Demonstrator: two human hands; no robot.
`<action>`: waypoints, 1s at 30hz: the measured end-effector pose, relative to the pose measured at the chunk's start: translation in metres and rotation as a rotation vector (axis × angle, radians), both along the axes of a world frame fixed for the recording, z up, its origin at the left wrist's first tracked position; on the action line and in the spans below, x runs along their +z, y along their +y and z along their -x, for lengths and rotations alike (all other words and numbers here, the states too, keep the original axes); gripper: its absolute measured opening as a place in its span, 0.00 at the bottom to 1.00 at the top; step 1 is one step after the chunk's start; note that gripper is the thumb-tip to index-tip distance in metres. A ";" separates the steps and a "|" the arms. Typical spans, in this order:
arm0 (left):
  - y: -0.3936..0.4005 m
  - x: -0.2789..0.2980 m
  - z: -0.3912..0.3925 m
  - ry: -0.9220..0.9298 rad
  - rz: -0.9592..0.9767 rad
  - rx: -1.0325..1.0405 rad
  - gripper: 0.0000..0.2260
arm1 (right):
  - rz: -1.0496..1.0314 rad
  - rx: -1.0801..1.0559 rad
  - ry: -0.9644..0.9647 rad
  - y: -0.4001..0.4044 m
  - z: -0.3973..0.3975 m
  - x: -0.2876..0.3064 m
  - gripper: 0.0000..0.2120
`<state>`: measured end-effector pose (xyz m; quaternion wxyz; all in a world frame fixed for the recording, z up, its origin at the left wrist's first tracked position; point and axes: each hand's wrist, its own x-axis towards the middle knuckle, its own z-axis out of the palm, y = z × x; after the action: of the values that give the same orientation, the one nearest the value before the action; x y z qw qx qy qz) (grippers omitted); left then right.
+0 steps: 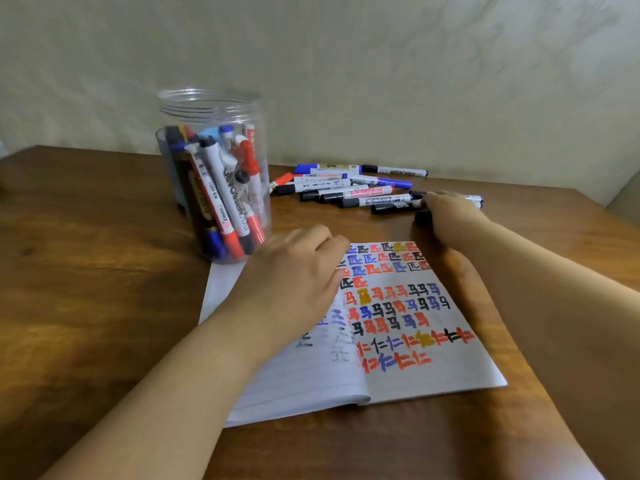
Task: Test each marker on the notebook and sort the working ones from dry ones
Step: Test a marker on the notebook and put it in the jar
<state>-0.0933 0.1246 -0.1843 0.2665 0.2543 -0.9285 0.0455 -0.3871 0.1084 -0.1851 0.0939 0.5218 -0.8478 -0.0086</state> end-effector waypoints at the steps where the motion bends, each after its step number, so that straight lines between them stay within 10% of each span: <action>1: 0.001 0.000 -0.001 0.000 -0.011 -0.003 0.16 | 0.004 0.012 0.017 0.001 -0.001 -0.001 0.12; 15: 0.016 0.003 0.003 0.111 -0.014 0.000 0.13 | 0.236 0.605 -0.228 0.105 -0.113 0.032 0.11; 30: 0.025 -0.004 0.007 -0.081 -0.406 -0.192 0.06 | 0.287 0.647 0.073 0.134 -0.140 -0.016 0.17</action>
<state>-0.1008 0.1493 -0.1884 0.1754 0.2113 -0.9485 -0.1578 -0.2475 0.2425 -0.2007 0.1944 0.7442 -0.6273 0.1219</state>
